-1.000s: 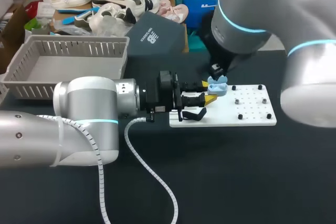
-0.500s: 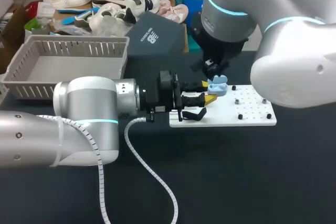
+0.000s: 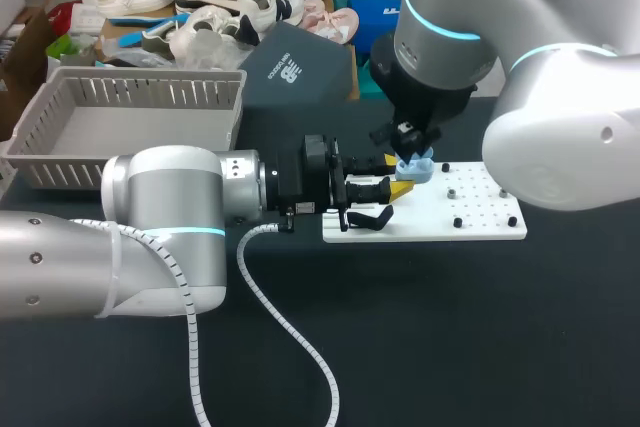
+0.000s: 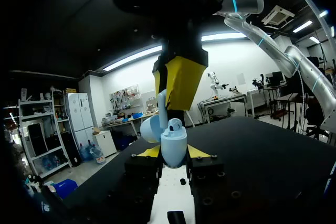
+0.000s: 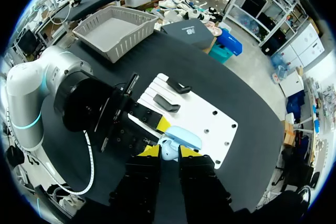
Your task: Pick up each earbud case from the left stands, insert the matching earbuds, close the lid, and place the case in the box.
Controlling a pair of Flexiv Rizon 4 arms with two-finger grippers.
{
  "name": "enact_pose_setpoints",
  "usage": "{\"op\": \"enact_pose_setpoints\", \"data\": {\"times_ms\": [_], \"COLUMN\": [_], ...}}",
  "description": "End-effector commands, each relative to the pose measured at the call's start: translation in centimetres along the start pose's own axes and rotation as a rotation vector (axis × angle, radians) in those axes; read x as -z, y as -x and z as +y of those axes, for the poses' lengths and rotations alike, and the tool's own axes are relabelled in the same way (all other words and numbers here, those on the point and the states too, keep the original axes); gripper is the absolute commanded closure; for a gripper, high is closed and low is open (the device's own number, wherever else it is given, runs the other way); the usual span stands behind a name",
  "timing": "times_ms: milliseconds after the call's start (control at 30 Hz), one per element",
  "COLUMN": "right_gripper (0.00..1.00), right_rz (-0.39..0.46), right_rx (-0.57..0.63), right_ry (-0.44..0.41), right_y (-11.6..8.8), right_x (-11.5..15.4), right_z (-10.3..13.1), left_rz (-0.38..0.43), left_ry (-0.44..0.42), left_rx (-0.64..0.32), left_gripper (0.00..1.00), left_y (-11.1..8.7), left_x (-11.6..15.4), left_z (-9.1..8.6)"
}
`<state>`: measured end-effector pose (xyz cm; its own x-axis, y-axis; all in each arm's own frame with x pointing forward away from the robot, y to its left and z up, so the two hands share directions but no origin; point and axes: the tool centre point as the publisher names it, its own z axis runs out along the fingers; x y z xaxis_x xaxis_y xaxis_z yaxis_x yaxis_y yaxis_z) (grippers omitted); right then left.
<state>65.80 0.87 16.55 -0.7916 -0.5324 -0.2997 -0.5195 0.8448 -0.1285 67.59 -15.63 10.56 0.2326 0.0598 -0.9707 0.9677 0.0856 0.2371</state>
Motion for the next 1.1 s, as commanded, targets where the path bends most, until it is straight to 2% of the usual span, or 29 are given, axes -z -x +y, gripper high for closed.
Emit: {"op": "enact_pose_setpoints", "data": {"times_ms": [33, 433, 1100], "right_gripper": [1.0, 1.0, 1.0], "right_rz": [-0.002, -0.002, 0.003], "right_rx": [-0.001, -0.008, -0.015], "right_ry": [0.002, 0.006, 0.011], "right_y": [-0.1, -0.66, -0.28], "right_x": [-0.19, -0.34, -0.81], "right_z": [0.04, 0.37, 0.36], "left_rz": [-0.003, -0.003, -0.003], "left_ry": [0.003, 0.003, 0.003], "left_rx": [-0.001, -0.001, -0.001], "left_gripper": [1.0, 1.0, 1.0], "left_y": [-0.09, -0.09, -0.09], "left_x": [0.0, 0.0, 0.0], "left_z": [-0.04, -0.04, -0.04]}}
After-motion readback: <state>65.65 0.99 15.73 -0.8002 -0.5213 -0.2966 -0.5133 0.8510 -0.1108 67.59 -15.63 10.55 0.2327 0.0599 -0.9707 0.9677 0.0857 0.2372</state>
